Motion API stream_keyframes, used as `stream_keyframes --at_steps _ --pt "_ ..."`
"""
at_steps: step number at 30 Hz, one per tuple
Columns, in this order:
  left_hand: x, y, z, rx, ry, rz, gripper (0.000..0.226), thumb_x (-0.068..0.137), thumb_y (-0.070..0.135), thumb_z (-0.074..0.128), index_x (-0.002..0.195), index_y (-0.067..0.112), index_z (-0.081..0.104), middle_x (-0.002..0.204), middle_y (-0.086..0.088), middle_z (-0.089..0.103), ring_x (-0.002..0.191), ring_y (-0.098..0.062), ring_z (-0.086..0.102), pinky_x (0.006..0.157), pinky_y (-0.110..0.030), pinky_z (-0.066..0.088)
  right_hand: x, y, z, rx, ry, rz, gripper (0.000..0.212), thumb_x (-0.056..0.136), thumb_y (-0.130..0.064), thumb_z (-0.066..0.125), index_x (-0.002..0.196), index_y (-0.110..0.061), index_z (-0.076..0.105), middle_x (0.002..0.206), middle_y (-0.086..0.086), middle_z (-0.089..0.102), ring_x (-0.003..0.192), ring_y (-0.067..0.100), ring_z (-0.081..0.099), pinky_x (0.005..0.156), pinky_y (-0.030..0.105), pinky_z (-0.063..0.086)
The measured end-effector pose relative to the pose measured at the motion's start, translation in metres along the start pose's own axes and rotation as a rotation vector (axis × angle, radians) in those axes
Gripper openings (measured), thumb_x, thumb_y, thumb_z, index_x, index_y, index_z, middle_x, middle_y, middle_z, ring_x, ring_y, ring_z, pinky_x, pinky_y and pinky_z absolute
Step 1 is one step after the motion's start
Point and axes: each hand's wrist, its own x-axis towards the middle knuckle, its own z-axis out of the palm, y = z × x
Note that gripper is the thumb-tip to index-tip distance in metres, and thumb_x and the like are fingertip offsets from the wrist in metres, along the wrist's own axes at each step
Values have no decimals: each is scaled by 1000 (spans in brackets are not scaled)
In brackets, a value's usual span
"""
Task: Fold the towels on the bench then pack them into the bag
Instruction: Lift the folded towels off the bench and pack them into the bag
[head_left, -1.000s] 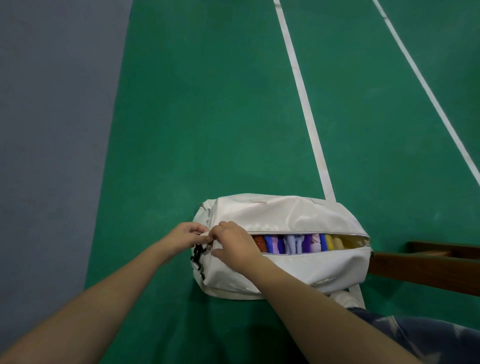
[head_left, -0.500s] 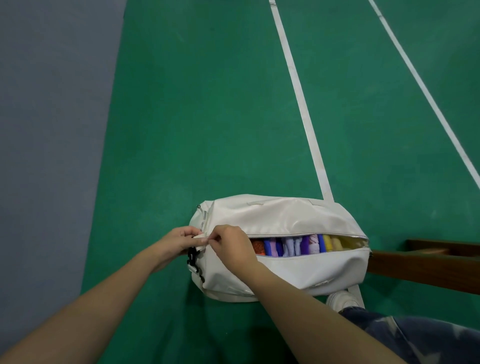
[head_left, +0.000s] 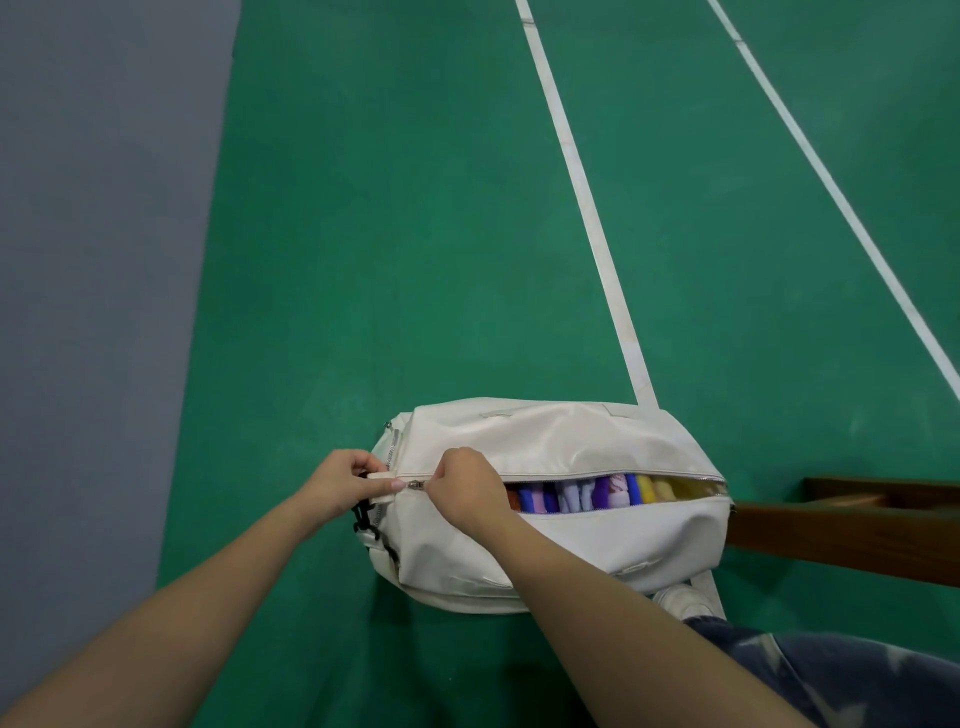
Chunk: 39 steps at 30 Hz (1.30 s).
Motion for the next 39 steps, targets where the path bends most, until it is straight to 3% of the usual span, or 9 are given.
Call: stream_keyframes --at_steps 8,10,13,17,24,28,31,34,39 --pt "3 -1 -11 143 98 -1 22 75 13 78 69 8 58 63 -1 55 58 -12 48 52 -20 35 9 3 -10 -22 -52 37 33 83 -3 47 55 -13 30 56 3 32 49 17 31 45 24 24" --pt "7 -1 -15 188 125 -11 24 74 19 80 68 10 58 63 -1 56 60 -14 49 56 -24 36 11 2 -17 -22 -59 31 26 84 -3 46 60 -11 39 62 5 43 58 23 44 52 26 35" --pt "16 -7 -26 269 190 -42 26 71 30 81 68 15 60 64 2 59 65 -19 53 66 -31 39 12 23 -36 -40 -17 95 11 87 -4 45 86 -5 56 97 14 62 86 31 56 73 31 44" --pt "21 -13 -27 363 208 -67 26 73 35 79 71 16 61 69 2 63 70 -20 58 74 -35 46 11 69 -59 -125 -7 203 21 85 -1 43 65 -8 40 76 8 51 79 29 50 67 29 40" --pt "22 -13 -19 510 256 -109 26 79 43 72 76 20 59 78 5 64 76 -17 59 70 -29 41 10 128 -109 -253 27 267 18 89 -8 47 71 -10 41 102 13 58 84 25 47 72 27 39" --pt "23 -5 -13 607 278 -118 22 79 43 71 79 24 59 87 5 66 85 -17 59 79 -31 42 9 161 -128 -278 29 319 28 87 -6 44 63 -15 34 79 5 49 80 27 47 64 26 37" --pt "22 4 -3 630 294 -34 20 78 28 73 92 26 59 100 5 65 93 -18 55 82 -32 41 7 172 -134 -284 19 336 28 85 -4 45 61 -14 34 65 1 39 73 26 44 49 24 27" --pt "19 18 15 673 261 152 46 74 12 66 116 25 55 117 1 55 111 -22 44 90 -34 35 6 177 -133 -278 17 341 28 85 -6 46 61 -14 35 63 1 37 60 19 39 47 24 26" --pt "12 58 86 647 116 539 58 64 47 46 115 25 61 128 0 49 122 -23 41 104 -35 27 3 184 -134 -226 34 326 26 85 -9 50 62 -14 39 66 1 44 65 20 43 49 25 30"
